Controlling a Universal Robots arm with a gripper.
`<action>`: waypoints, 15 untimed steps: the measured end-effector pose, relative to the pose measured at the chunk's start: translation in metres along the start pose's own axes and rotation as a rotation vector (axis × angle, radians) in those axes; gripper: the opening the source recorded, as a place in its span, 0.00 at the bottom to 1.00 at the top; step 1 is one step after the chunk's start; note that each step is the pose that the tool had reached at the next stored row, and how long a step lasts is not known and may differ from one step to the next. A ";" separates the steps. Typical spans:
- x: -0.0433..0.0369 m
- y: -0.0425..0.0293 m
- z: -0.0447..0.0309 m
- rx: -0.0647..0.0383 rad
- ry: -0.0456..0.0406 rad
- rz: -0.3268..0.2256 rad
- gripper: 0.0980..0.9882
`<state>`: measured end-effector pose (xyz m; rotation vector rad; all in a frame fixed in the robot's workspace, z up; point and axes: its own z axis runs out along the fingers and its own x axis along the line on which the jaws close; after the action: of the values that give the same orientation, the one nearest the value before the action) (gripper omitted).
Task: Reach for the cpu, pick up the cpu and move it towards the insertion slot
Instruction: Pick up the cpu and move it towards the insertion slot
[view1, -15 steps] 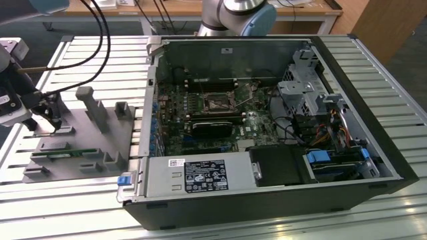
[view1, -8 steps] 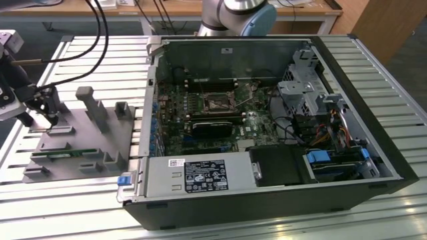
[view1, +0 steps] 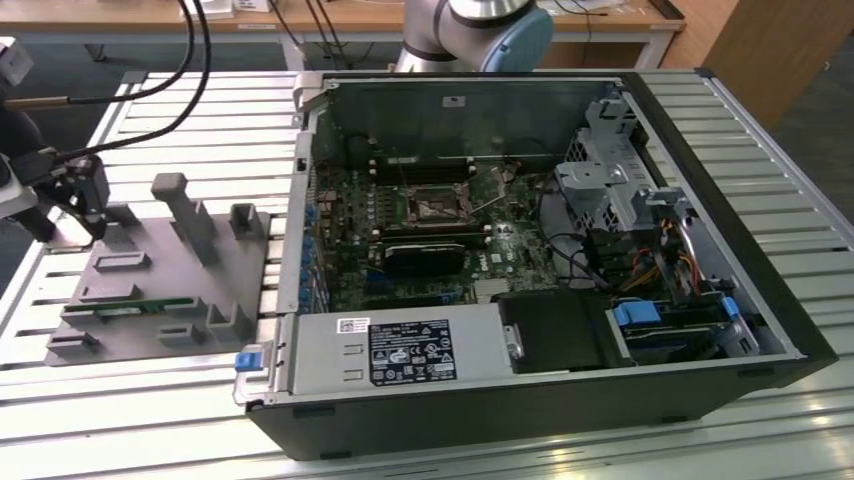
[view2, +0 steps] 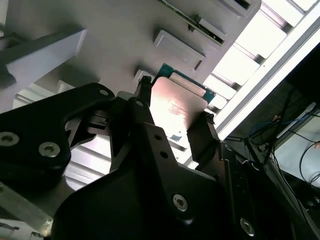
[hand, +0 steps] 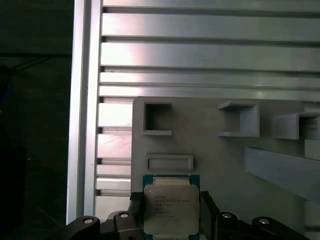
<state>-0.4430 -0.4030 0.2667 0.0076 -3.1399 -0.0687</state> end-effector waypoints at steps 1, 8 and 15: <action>0.0000 0.0002 -0.0031 0.000 -0.0001 0.000 0.50; 0.0001 0.0042 -0.0259 0.000 0.0000 0.000 0.50; 0.0001 0.0090 -0.0504 0.000 0.0001 0.000 0.50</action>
<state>-0.4431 -0.3962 0.3174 0.0074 -3.1398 -0.0686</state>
